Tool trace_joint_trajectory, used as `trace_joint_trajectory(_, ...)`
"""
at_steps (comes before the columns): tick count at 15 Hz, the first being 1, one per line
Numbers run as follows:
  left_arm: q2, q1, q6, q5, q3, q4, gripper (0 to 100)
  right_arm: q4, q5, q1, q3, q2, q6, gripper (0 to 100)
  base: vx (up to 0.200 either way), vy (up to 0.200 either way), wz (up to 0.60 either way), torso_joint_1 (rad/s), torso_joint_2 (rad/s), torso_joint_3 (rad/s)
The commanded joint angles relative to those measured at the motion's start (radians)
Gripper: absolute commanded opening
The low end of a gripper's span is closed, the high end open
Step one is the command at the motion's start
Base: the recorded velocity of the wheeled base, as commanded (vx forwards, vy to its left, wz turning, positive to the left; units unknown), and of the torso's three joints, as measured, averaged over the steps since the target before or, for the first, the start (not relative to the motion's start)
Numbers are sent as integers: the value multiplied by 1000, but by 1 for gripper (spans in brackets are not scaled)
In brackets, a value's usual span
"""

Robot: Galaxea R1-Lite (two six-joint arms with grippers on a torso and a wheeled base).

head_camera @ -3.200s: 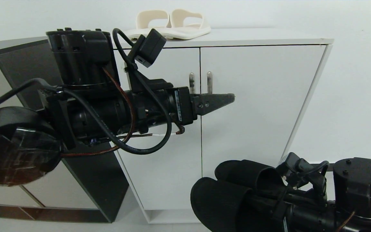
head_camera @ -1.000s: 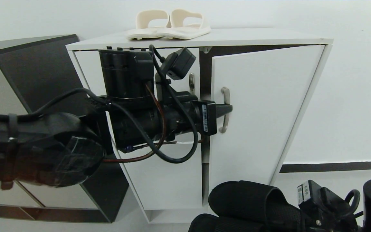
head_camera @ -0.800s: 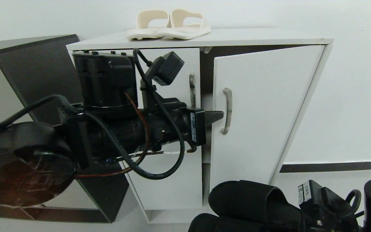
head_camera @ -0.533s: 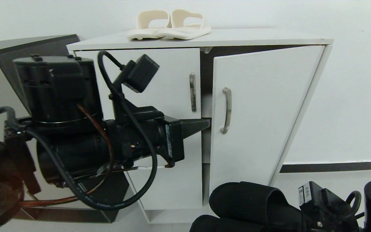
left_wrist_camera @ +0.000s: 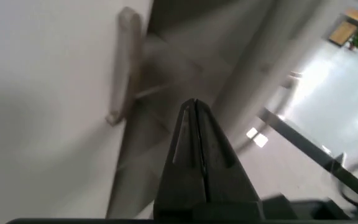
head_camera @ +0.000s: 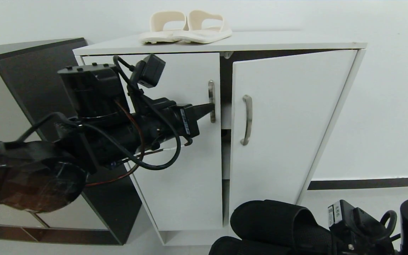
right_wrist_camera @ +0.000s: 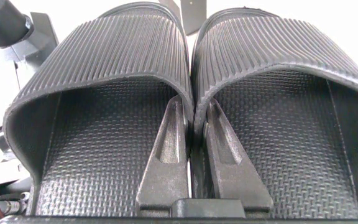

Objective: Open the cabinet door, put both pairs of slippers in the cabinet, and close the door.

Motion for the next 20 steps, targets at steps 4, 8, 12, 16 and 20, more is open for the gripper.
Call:
trace_joint_trajectory(4, 103, -11, -5, -1, -20, -15, 0, 91, -4, 2, -13, -4, -4, 0, 0, 0, 0, 0, 0, 0)
trace_joint_trajectory(8, 173, -21, -3, -1, -87, -16, 0, 195, -4, 9, -43, -6, -39, 0, 0, 0, 0, 0, 0, 0)
trace_joint_trajectory(12, 193, -52, -5, 0, -122, -10, 0, 195, -2, -18, -49, 28, -34, 0, 0, 0, 0, 0, 0, 0)
trace_joint_trajectory(16, 205, -106, -11, 5, -124, -13, 0, 198, -4, 5, -26, 6, -36, 0, -200, 0, 0, 4, 1, -1)
trace_joint_trajectory(20, 136, -322, -11, 34, -43, -50, 0, 198, -5, 181, 92, -136, -44, 0, -200, 0, 0, -2, 1, 5)
